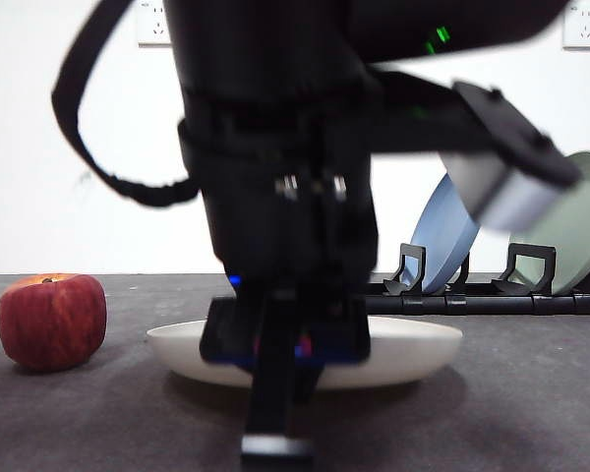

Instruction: Take the yellow plate from the plate rack,put the plate on the table,take the apple from the table,put the apple in the plate

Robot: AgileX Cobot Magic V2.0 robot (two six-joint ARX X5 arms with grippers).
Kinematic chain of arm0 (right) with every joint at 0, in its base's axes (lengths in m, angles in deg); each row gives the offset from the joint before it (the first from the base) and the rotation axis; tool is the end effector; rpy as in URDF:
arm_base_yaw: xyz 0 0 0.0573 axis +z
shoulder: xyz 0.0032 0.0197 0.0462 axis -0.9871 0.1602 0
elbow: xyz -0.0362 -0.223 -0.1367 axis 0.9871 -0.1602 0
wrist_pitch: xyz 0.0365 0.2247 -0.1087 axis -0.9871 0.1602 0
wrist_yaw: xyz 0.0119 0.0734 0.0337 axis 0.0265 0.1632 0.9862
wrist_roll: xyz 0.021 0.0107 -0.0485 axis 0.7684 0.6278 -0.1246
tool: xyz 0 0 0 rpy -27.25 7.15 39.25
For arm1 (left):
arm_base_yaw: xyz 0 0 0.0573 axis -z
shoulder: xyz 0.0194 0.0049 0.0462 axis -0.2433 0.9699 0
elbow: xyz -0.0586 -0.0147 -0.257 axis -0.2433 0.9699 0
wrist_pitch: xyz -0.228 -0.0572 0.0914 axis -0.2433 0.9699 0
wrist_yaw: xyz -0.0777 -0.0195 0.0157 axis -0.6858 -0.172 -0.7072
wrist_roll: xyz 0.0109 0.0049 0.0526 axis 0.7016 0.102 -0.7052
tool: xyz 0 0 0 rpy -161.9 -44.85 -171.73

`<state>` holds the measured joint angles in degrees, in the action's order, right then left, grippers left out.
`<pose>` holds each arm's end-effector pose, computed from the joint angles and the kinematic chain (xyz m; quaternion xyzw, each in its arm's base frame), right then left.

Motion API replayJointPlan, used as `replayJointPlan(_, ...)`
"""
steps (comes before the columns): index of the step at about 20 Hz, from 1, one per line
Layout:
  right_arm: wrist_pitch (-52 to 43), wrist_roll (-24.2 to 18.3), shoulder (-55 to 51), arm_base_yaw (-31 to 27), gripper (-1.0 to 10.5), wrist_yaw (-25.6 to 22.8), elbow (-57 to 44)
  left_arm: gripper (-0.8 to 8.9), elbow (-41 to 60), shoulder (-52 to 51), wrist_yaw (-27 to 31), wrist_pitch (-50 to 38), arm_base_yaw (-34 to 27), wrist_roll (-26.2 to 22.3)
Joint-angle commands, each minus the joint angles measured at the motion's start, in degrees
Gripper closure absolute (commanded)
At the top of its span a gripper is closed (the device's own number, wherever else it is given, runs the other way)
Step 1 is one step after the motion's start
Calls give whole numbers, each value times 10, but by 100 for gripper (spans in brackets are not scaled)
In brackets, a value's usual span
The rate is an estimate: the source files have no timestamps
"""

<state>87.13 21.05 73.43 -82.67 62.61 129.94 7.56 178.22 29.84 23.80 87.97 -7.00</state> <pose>0.1134 0.0068 0.3499 0.0702 0.3361 0.1594 0.9256 0.1048 -0.3044 0.1592 0.6177 0.3013 -0.3321 0.6461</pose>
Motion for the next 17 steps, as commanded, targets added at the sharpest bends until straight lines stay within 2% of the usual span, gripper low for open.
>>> replayJointPlan(1, -3, 3, -1, 0, 352, 2, 1, 817, 4, 16, -18, 0, 12, 11)
replayJointPlan(4, 0, 2, -1, 0, 352, 2, 1, 784, -1, 15, -70, 7, 14, 53)
replayJointPlan(7, 11, -2, -1, 0, 352, 2, 1, 591, -12, 15, -101, 15, 9, 75)
replayJointPlan(8, 12, -2, -1, 0, 352, 2, 1, 567, -16, 15, -112, 16, 7, 75)
replayJointPlan(17, 26, -6, -1, 0, 351, 2, 1, 558, -151, -19, -121, 134, -10, 113)
